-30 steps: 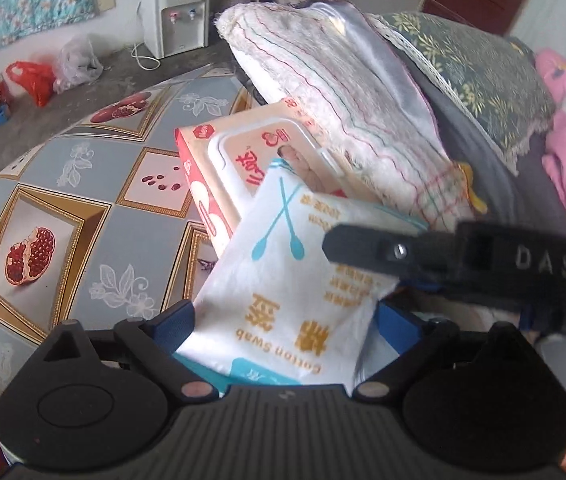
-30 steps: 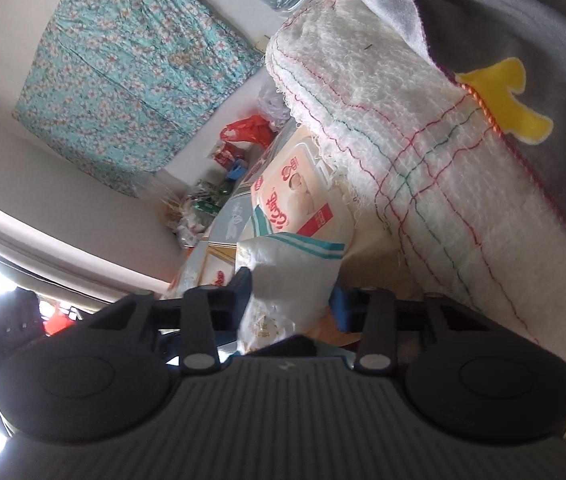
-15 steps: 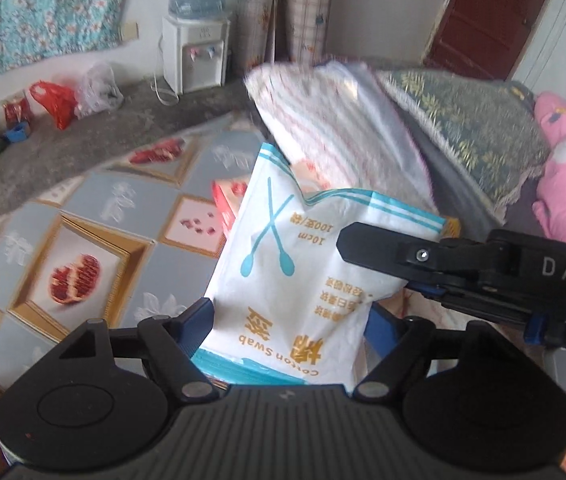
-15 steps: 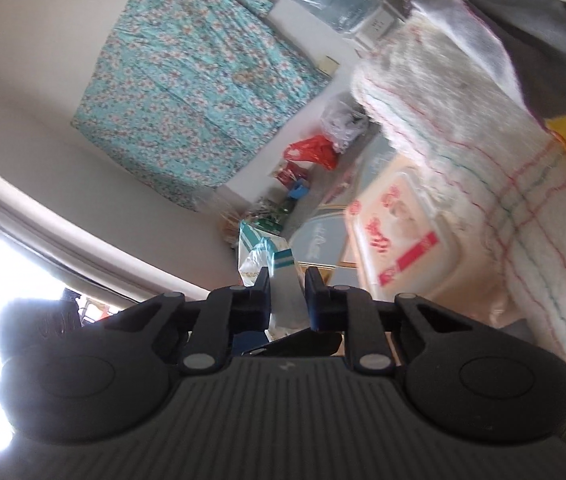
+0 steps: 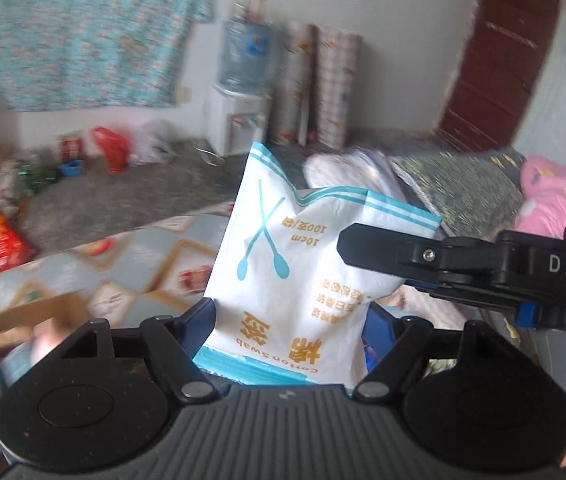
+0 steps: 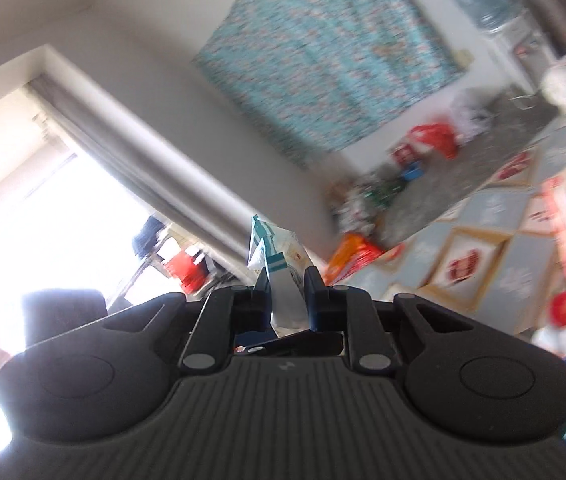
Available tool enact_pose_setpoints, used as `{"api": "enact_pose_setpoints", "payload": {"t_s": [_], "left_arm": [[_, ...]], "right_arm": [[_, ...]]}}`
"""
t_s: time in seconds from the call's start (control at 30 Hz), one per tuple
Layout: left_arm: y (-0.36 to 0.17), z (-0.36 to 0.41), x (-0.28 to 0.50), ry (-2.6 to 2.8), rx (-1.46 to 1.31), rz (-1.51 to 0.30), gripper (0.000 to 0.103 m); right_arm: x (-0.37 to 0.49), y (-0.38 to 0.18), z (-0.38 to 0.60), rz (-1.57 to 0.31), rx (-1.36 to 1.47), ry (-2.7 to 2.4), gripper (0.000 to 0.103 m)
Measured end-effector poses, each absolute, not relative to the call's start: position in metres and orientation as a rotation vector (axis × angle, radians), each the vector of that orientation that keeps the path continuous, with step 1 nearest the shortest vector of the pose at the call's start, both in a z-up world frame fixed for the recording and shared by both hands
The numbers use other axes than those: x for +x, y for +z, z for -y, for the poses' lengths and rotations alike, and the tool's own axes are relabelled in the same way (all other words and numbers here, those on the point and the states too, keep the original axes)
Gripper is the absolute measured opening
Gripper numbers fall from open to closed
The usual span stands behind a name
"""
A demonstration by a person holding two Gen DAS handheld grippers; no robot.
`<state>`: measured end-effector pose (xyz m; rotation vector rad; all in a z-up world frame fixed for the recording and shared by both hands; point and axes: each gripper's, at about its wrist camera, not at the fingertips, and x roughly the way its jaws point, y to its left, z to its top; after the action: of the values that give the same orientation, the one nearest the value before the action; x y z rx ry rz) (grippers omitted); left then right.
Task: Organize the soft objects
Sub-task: 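Carry the swab bag into the cardboard box and open the right gripper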
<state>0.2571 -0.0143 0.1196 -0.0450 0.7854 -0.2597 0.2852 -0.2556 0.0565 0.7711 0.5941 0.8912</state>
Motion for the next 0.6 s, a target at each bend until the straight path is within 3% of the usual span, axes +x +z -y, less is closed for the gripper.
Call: {"api": "enact_pose_setpoints", "payload": {"t_s": [0.23, 0.6], "left_arm": [[0.114, -0.089, 0.183, -0.035, -0.144, -0.81, 0.078], [0.019, -0.204, 0.156, 0.138, -0.354, -1.046, 0.076]], "right_arm": [[0.264, 0.047, 0.136, -0.798, 0.765, 1.09, 0.015], [0.244, -0.033, -0.017, -1.23, 0.53, 1.01, 0.017]]}}
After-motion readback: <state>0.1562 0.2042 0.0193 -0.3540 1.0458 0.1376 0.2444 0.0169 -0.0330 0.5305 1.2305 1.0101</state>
